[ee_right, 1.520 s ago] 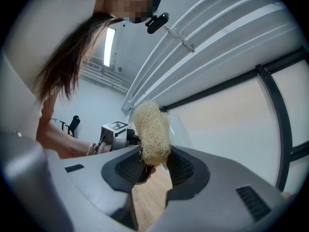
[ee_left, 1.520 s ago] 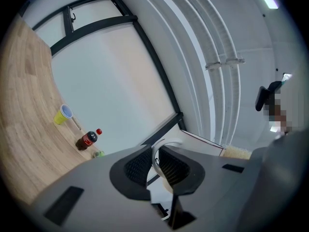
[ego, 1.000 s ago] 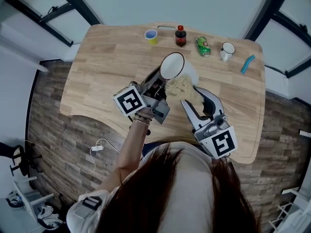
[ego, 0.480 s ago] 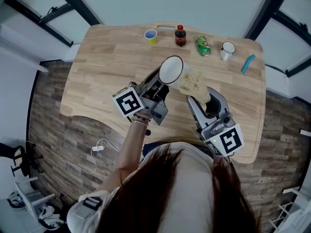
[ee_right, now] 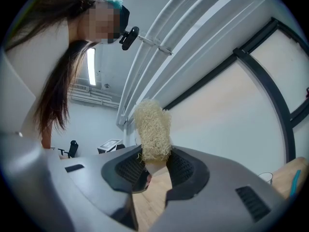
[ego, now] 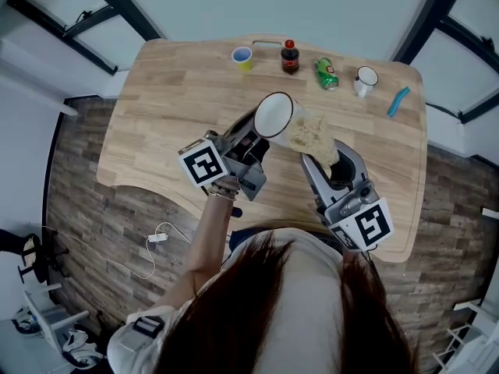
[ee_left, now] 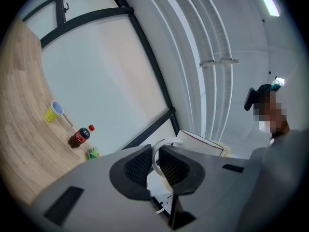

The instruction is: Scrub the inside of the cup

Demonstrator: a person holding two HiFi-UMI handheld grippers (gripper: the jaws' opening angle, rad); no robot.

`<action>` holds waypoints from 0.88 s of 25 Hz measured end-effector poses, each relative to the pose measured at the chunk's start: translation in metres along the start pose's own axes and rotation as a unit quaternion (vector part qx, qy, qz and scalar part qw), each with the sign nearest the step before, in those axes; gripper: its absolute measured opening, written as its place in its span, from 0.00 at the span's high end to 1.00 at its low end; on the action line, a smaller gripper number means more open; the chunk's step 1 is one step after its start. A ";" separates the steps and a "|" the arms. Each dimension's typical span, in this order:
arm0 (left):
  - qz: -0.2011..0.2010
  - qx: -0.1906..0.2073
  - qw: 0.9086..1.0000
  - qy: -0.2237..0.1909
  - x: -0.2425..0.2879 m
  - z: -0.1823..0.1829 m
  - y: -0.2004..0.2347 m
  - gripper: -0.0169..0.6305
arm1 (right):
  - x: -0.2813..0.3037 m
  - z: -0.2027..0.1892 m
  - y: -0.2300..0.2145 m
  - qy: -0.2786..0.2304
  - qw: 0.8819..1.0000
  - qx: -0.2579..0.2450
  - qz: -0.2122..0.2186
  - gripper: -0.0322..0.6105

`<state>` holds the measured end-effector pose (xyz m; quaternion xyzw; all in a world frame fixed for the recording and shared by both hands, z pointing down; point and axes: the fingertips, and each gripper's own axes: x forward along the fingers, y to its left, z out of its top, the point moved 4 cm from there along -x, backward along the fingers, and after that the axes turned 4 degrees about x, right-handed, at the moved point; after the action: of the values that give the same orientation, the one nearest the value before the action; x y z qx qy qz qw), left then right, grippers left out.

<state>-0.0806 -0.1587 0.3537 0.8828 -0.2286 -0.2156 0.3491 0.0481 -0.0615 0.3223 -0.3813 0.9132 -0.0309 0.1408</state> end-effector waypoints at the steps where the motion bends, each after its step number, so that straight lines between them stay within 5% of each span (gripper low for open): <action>1: -0.002 0.000 1.000 0.002 -0.001 0.000 0.000 0.89 | 0.000 0.000 0.000 0.000 1.000 0.002 0.000 0.73; 22: -0.055 0.040 0.995 0.067 -0.018 0.004 -0.005 0.89 | -0.001 -0.004 0.002 0.027 0.998 0.046 0.044 0.73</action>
<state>-0.0956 -0.1474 0.3518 0.9196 -0.1642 -0.1658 0.3161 0.0463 -0.0597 0.3257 -0.3327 0.9302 -0.0764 0.1348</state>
